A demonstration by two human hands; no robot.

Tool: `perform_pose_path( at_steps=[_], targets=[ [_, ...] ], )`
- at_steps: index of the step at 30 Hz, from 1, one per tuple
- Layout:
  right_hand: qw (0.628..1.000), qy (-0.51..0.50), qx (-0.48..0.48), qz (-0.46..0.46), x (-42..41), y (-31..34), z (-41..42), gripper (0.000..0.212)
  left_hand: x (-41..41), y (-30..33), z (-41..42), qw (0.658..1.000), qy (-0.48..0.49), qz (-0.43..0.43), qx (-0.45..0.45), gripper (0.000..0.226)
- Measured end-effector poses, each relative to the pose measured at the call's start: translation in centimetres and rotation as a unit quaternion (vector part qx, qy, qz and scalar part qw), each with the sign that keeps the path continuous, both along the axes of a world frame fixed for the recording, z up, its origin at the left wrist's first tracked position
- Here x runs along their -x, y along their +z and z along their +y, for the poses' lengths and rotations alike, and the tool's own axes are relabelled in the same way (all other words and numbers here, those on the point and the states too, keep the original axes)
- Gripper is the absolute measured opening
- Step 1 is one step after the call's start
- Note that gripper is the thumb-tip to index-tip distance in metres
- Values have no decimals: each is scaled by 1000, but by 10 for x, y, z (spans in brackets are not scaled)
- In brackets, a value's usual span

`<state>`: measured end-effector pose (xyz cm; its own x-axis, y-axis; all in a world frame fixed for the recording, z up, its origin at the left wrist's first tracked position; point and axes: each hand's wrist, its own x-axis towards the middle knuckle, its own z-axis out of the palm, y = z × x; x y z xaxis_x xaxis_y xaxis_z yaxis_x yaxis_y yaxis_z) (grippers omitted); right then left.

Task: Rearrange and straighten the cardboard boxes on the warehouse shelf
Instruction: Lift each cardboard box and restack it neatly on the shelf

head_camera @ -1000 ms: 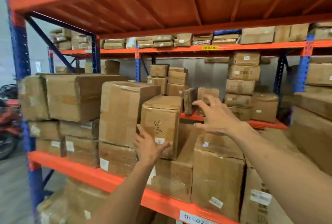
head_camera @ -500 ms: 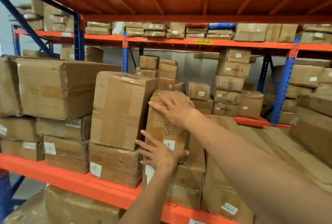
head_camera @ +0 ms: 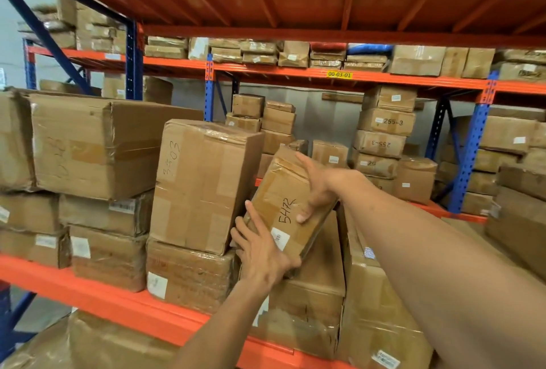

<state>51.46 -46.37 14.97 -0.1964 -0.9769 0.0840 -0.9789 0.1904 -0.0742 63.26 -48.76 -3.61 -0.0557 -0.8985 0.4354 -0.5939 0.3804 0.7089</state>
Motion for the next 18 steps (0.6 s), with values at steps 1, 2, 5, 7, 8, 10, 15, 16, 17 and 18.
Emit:
perform_pose_path(
  at_steps=[1,2,5,7,8,10,15,16,17,18],
  targets=[
    [1000,3,-12,-19,11,-4,3,150,-5,-1,-4,999,-22,0,28,170],
    [999,-1,-21,-38,22,-8,6,150,-9,-2,-7,998,-47,16,49,167],
    [995,-22,-12,-97,45,-22,20,143,-17,-3,-14,980,-78,180,12,164],
    [992,-30,7,-121,56,-32,29,143,-17,-4,-18,959,-82,263,-62,163],
    [991,-35,16,-131,60,-37,32,144,-15,-5,-21,954,-94,275,-74,160],
    [985,-44,18,-164,67,-43,36,145,-8,-9,-26,951,-109,283,-56,150],
    [963,-72,-2,-261,75,-43,42,150,4,-28,-27,919,-125,362,-91,148],
    [959,-75,-4,-272,77,-43,43,150,5,-29,-28,913,-143,366,-108,152],
    [956,-76,-4,-284,78,-44,45,149,4,-27,-31,911,-165,359,-117,156],
    [953,-74,-2,-292,80,-46,45,147,4,-24,-35,911,-190,347,-117,161]
  ],
)
